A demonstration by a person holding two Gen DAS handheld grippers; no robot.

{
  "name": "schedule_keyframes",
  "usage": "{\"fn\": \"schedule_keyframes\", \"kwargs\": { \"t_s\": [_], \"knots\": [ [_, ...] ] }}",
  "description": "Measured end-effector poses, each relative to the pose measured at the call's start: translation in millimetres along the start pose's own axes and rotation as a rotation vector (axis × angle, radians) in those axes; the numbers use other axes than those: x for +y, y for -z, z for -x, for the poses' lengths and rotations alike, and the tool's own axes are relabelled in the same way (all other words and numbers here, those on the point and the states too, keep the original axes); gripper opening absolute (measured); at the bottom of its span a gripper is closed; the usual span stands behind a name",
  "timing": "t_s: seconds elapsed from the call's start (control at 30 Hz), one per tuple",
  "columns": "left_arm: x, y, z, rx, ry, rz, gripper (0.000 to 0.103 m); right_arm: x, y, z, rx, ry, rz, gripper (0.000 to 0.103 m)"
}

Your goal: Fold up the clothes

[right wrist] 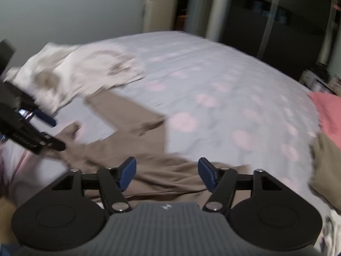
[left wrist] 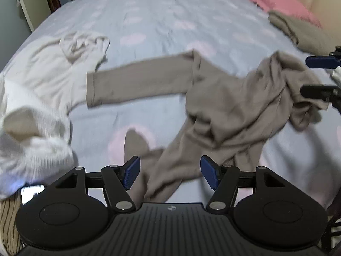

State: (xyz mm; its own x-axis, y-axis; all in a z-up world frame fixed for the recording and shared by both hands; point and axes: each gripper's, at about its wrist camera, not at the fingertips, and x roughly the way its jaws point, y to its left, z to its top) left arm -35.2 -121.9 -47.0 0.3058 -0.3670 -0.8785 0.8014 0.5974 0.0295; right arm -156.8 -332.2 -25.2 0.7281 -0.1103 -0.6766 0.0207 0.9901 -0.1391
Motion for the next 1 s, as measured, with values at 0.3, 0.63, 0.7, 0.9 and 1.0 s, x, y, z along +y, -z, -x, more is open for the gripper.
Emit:
{"fn": "schedule_keyframes", "kwargs": {
  "t_s": [0.3, 0.63, 0.7, 0.9, 1.0],
  "knots": [
    [5.0, 14.1, -13.1, 0.051, 0.010, -0.025, 0.051, 47.8, -5.2, -40.1, 0.088, -0.105, 0.156, 0.069],
    [11.7, 13.3, -12.0, 0.040, 0.047, 0.001, 0.008, 54.6, -7.2, -80.5, 0.199, -0.148, 0.119, 0.034],
    [11.2, 11.1, -5.9, 0.008, 0.039, 0.003, 0.006, 51.9, -7.6, -81.7, 0.205, -0.133, 0.096, 0.006],
    [7.3, -2.0, 7.9, -0.064, 0.032, 0.015, 0.004, 25.3, -25.2, -52.6, 0.084, -0.001, 0.006, 0.003],
    [2.0, -8.3, 13.7, -0.090, 0.035, 0.006, 0.004, 7.3, -32.6, -33.3, 0.024, 0.076, -0.043, 0.002]
  ]
}}
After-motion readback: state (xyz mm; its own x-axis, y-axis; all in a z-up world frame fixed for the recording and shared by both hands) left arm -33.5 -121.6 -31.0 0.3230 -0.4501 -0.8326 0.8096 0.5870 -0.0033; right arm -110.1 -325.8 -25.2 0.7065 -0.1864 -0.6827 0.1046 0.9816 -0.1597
